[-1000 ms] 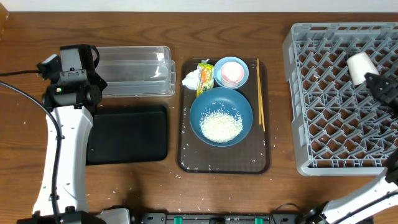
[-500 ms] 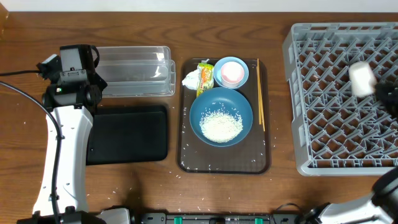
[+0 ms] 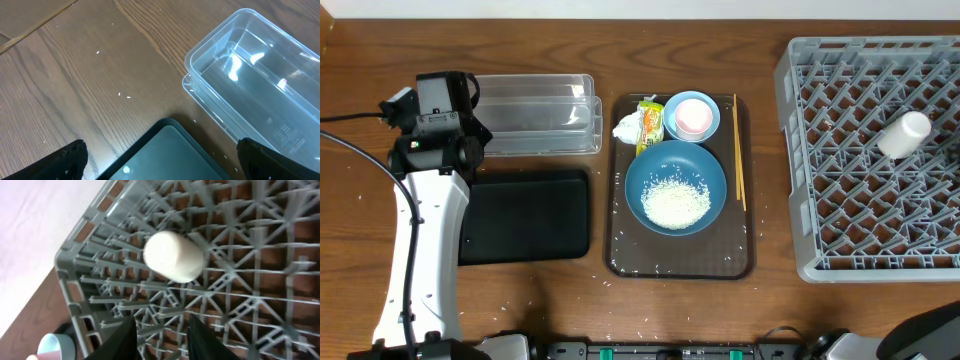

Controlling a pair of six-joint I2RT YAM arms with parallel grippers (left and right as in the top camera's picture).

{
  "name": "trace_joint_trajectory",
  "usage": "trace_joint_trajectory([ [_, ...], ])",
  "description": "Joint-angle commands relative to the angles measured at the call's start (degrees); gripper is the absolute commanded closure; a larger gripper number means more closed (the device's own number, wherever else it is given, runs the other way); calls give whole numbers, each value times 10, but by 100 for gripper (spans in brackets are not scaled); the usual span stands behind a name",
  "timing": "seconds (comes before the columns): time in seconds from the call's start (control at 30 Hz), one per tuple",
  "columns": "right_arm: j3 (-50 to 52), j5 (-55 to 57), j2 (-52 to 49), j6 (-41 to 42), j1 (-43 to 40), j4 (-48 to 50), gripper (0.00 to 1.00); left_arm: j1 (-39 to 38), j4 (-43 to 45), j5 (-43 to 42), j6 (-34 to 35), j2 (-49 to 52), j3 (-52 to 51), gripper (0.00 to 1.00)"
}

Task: Sort waste into correct bins and load items into the dishwasher rack
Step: 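Reach the right gripper to the pink-lined blue bowl and grasp it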

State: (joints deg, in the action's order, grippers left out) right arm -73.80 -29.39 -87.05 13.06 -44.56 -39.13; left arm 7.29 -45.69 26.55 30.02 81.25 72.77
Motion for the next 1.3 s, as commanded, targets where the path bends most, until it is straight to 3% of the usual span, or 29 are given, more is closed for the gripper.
trace_joint_trajectory([
  [0.0, -3, 8, -5, 2, 43, 0, 69, 1, -2, 9, 3, 1, -1, 2],
  [0.07, -3, -6, -5, -3, 77, -1, 65, 1, -2, 9, 3, 1, -1, 2],
  [0.1, -3, -26, -5, -18, 94, 0, 53, 1, -2, 9, 3, 1, -1, 2],
  [0.17, -3, -98, -5, -66, 134, 2, 6, 1, -2, 9, 3, 1, -1, 2],
  [0.2, -3, -130, -5, -67, 153, 4, 1, 1, -2, 9, 3, 1, -1, 2],
  [0.37, -3, -179, -5, -65, 247, 34, 2, 1, -2, 9, 3, 1, -1, 2],
  [0.67, -3, 88, -6, -33, 488, 25, 1, 1, -2, 9, 3, 1, -1, 2],
  [0.8, -3, 116, -6, -36, 572, 28, 1, 1, -2, 9, 3, 1, -1, 2],
  [1.07, -3, 224, -6, -61, 640, 50, 1, 1, -2, 9, 3, 1, -1, 2],
  [1.27, -3, 228, -6, -60, 641, 24, 1, 1, -2, 9, 3, 1, -1, 2],
])
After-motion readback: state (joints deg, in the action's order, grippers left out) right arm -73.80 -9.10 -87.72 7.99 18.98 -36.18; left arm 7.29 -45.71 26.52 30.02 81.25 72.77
